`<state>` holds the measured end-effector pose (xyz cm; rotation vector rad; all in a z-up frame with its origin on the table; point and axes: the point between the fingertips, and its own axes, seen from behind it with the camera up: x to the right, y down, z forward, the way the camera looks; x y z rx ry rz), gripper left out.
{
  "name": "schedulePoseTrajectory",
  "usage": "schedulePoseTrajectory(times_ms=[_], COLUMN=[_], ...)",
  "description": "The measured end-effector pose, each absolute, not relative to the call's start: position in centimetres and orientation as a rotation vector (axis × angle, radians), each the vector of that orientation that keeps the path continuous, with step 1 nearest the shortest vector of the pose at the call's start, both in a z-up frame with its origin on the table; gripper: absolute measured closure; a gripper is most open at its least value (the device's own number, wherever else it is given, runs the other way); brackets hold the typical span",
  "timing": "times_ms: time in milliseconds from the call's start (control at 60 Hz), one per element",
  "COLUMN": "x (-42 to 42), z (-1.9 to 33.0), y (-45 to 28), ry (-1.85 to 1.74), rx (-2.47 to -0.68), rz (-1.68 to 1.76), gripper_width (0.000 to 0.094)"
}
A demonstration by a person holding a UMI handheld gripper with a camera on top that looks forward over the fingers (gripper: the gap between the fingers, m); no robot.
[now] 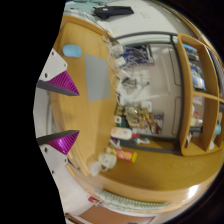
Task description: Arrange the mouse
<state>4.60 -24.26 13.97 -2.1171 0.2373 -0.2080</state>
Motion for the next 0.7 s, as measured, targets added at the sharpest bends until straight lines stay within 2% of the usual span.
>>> schedulePoseTrajectory(times_ms=[133,350,700], x=[-4.1,-15.7,-22.1], z=[9.0,4.2,-1.3], y=[-24.1,-21.1,-14.3], ry=[0.142,-0.017,-0.090], rx=[-2.180,-2.246,-2.315], rz=[-0.114,-0.001,0.011], gripper_width=[0.0269,0.0270,0.0269])
